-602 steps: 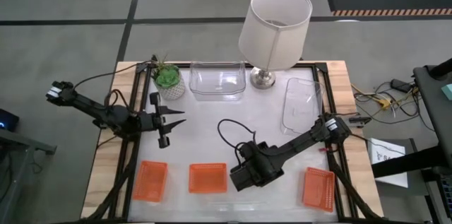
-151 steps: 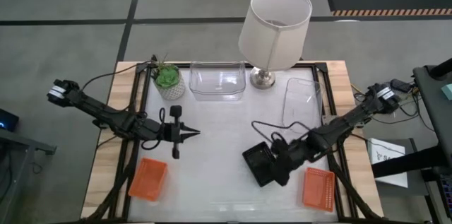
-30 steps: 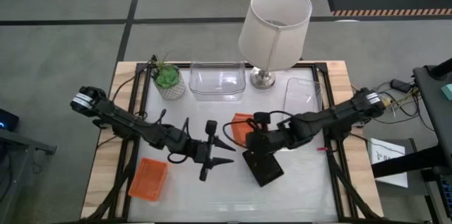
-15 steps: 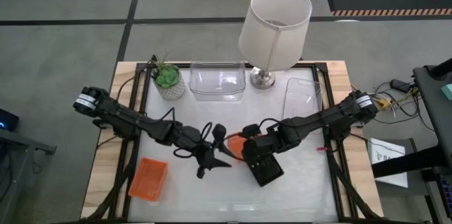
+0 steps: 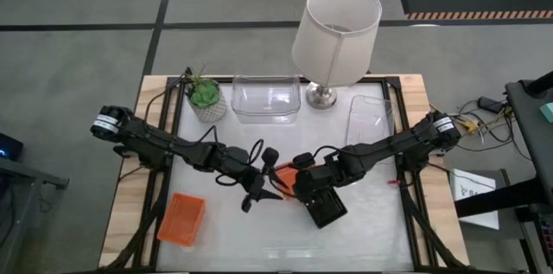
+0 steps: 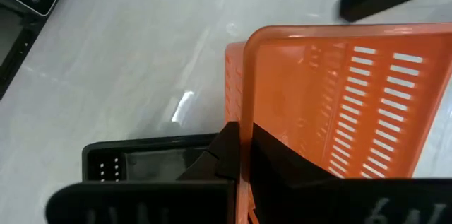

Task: Stack baskets by color
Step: Stack the right orange bin on the left orange bins

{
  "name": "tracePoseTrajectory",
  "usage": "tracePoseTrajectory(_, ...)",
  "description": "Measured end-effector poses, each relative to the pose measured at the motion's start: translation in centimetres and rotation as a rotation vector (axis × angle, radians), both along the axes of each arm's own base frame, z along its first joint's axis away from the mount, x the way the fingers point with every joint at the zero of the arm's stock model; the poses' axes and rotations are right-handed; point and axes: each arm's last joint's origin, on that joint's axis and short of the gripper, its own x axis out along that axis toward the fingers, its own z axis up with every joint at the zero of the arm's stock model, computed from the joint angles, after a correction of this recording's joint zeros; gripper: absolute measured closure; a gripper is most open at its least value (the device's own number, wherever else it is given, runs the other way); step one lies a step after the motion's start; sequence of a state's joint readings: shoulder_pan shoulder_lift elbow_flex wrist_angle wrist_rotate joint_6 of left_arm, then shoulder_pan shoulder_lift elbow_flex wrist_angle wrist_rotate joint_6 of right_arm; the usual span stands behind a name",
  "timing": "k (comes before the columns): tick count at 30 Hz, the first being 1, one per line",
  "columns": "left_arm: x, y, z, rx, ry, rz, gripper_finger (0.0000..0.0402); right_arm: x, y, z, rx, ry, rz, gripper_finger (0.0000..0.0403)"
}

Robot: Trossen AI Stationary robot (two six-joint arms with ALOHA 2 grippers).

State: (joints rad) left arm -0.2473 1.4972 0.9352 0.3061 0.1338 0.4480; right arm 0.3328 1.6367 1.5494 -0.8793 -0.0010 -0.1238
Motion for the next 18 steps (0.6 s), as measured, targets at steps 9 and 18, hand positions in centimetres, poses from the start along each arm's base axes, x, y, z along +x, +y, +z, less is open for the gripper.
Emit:
tracePoseTrajectory(9, 1.4, 0.5, -2.5, -0.011, 0.057, 0.035, 0.0254, 0.1, 0.1, 0.1, 0.004, -0.017, 0.008, 0.0392)
tracePoseTrajectory(18, 1.5, 0.4, -2.6, -0.006, 0.052, 0.018, 0.0355, 0.2, 0.0, 0.1, 0.003, -0.02, -0.001, 0.0392)
